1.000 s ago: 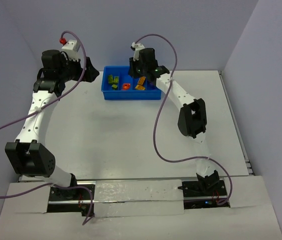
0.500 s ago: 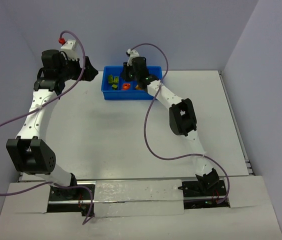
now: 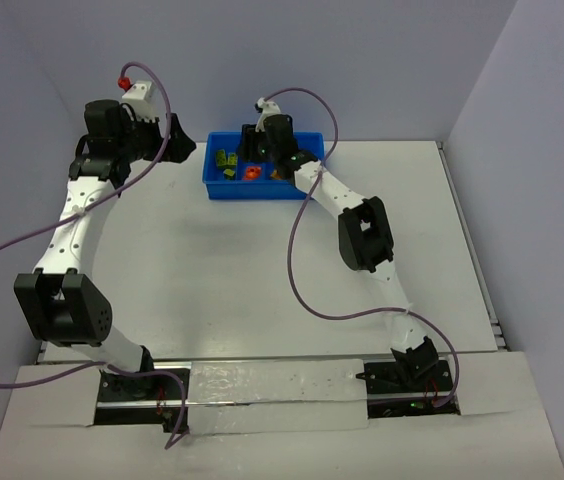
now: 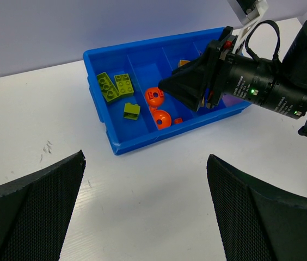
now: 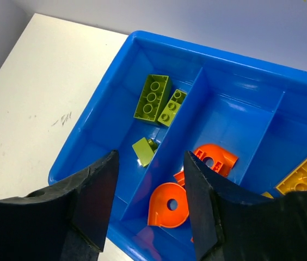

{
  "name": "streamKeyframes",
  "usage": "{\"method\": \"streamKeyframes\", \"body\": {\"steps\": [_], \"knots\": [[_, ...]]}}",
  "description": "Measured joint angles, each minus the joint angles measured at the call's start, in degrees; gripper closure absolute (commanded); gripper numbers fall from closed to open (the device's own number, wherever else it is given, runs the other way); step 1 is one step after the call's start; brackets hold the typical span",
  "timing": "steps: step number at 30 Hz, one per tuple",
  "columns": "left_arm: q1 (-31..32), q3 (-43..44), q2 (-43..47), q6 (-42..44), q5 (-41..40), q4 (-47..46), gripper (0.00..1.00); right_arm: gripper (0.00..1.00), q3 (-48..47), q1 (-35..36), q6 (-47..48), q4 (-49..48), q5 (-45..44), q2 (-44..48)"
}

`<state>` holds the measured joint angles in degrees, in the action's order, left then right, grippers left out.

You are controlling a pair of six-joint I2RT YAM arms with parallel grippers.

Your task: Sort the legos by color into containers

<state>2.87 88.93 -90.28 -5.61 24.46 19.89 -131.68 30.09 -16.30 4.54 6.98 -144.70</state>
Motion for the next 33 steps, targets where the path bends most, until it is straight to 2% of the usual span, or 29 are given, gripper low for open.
{"method": "streamKeyframes", "body": {"steps": [2,3,4,6,7,11,16,22,28,33], "knots": [[0.0,0.6,-0.2,0.0,0.0,0.3,0.01,0.29,0.0,0.0,0.1,0.2,0.1,0.0],[0.0,1.3,-0.6,0.0,0.0,0.6,0.01,0.19,0.0,0.0,0.1,0.2,0.2,0.1],[0.0,2.0,-0.9,0.0,-0.1,0.8,0.01,0.16,0.1,0.0,0.4,0.4,0.4,0.2],[0.0,3.8,-1.9,0.0,-0.1,1.6,0.01,0.02,1.9,0.0,1.1,0.8,1.0,1.8],[0.0,4.6,-2.3,0.0,-0.1,2.0,0.01,0.00,3.3,0.0,1.5,1.3,1.3,3.2],[0.0,4.9,-2.6,-0.5,-0.5,3.0,0.01,0.00,9.8,-0.1,4.7,3.8,1.6,12.1],[0.0,2.7,-2.6,-0.7,-1.9,3.3,0.01,0.00,19.3,-1.1,8.6,7.3,2.3,31.0],[0.0,-4.4,-0.2,0.6,-4.9,3.1,0.01,0.00,38.7,-9.6,11.4,8.5,2.7,55.4],[0.0,-13.9,4.8,3.4,-7.1,3.0,0.01,0.00,60.7,-20.9,13.3,10.5,0.9,68.6],[0.0,-18.6,9.4,5.9,-9.7,3.0,0.01,0.00,74.1,-23.5,14.4,14.2,-0.3,76.7]]}}
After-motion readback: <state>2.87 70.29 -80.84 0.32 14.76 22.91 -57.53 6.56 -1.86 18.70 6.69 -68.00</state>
